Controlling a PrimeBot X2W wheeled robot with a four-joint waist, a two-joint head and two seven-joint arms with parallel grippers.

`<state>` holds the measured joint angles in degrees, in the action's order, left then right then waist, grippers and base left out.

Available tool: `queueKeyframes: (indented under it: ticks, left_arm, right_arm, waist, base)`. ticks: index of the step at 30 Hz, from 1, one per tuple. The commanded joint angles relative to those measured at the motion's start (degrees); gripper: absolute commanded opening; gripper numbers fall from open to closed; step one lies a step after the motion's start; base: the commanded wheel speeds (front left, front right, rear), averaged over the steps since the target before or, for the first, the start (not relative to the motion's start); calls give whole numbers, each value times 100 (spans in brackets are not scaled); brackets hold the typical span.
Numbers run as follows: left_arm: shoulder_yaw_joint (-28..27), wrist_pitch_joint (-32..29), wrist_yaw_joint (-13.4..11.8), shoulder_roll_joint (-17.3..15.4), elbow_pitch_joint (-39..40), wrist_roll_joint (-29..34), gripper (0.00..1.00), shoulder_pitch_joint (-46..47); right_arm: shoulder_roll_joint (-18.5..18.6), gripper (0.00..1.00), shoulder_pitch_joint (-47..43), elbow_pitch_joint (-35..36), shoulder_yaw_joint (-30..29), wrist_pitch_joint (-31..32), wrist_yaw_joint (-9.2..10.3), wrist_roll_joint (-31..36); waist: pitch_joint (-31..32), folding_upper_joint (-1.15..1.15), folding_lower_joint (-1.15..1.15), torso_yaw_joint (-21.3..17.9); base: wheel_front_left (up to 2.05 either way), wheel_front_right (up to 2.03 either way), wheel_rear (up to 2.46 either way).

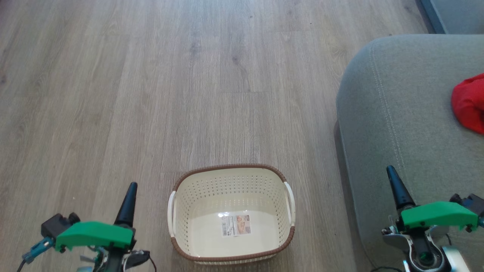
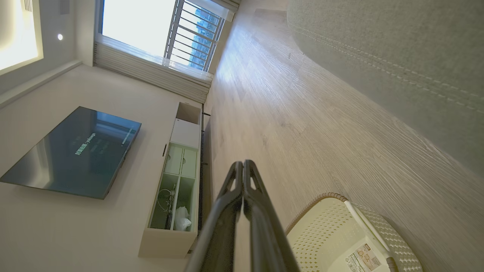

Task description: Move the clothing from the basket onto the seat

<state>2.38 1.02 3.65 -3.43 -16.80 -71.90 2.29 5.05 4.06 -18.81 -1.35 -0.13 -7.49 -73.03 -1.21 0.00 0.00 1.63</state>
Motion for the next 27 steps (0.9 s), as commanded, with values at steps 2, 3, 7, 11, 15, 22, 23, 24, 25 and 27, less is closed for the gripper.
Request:
queueKeyframes:
  ticks: [2,3,7,11,15,22,23,24,25,27]
  left_arm:
    - [-206,-59,67,-73,225,-190,0,317]
    - [-222,-76,76,-73,227,-251,0,318]
    - [-285,-145,115,-72,234,-493,0,326]
    - [-348,-213,154,-71,241,-736,0,333]
    - [-412,-282,193,-69,248,-978,0,340]
    - [-525,-403,261,-67,260,-1400,0,353]
    - [-541,-420,270,-66,262,-1459,0,355]
    - [-557,-437,280,-66,263,-1519,0,357]
    - [-573,-454,290,-65,265,-1579,0,359]
    - [-606,-489,309,-64,269,-1700,0,362]
  right_arm:
    - [-21,0,204,233,25,61,0,-179]
    - [-26,0,204,240,10,79,0,-233]
    - [-45,0,204,271,-50,147,0,-452]
    - [-64,0,204,302,-110,215,0,-670]
    - [-83,0,205,332,-170,284,0,-888]
    - [-117,0,206,386,-276,404,0,-1269]
    - [-122,0,206,393,-291,421,0,-1322]
    - [-127,0,206,401,-306,438,0,-1376]
    - [-131,0,206,408,-321,455,0,-1431]
    - [-141,0,206,424,-351,489,0,-1540]
  waist:
    - [6,0,0,-9]
    - [9,0,0,-13]
    - [20,0,0,-32]
    - [32,0,0,-51]
    - [44,0,0,-70]
    - [65,0,0,-104]
    - [68,0,0,-108]
    - [71,0,0,-113]
    - [74,0,0,-118]
    - [80,0,0,-127]
  base:
    - [0,0,0]
    - [0,0,0]
    - [0,0,0]
    - [0,0,0]
    - [0,0,0]
    - [0,0,0]
    - [0,0,0]
    - [0,0,0]
    - [0,0,0]
    - [0,0,0]
